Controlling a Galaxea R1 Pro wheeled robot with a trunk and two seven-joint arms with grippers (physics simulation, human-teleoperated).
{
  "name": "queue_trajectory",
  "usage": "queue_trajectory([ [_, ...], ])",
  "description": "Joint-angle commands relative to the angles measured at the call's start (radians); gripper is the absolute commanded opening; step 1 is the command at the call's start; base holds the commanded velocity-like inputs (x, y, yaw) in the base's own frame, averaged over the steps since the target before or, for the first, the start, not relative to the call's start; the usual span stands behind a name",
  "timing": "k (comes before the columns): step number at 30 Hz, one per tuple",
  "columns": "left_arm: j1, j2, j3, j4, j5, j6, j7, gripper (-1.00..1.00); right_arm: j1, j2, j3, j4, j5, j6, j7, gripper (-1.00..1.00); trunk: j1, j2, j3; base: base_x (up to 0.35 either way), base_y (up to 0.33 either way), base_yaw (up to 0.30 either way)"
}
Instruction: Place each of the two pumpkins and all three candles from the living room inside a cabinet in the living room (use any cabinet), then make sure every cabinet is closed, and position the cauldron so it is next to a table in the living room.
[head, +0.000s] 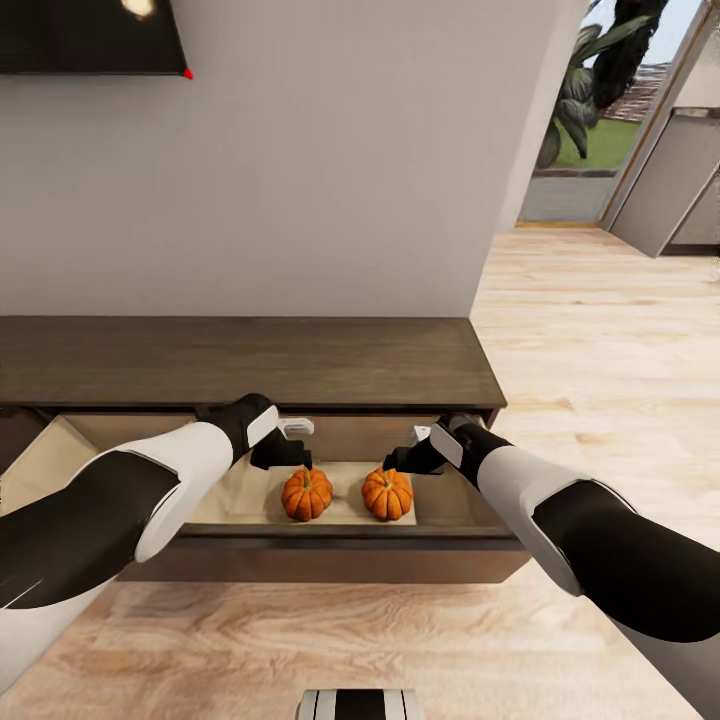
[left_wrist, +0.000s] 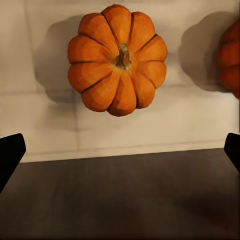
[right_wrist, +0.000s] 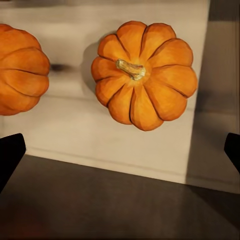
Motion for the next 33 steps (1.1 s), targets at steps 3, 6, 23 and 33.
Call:
queue_trajectory([
  [3,-0.002,0.000,-0.008,0.002,0.010,0.001,0.001,1.00,-0.001,0.000,0.009,0.000,0.001,0.003,0.007,1.00,-0.001,0.000,0.011,0.000,0.000,0.000],
  [6,-0.001,0.000,-0.008,0.002,0.010,0.001,0.001,1.00,-0.001,0.000,0.009,-0.001,0.001,0.003,0.007,1.00,-0.003,0.001,0.022,0.000,0.000,0.000],
  [23,-0.001,0.000,-0.008,0.002,0.010,0.001,0.001,1.00,-0.001,0.000,0.007,-0.002,0.000,0.003,0.006,1.00,-0.006,0.003,0.053,-0.018,0.000,0.000],
  [33,-0.001,0.000,-0.008,0.002,0.010,0.001,0.001,1.00,-0.001,0.000,0.007,-0.002,0.000,0.003,0.007,1.00,-0.006,0.003,0.053,-0.240,0.000,0.000],
])
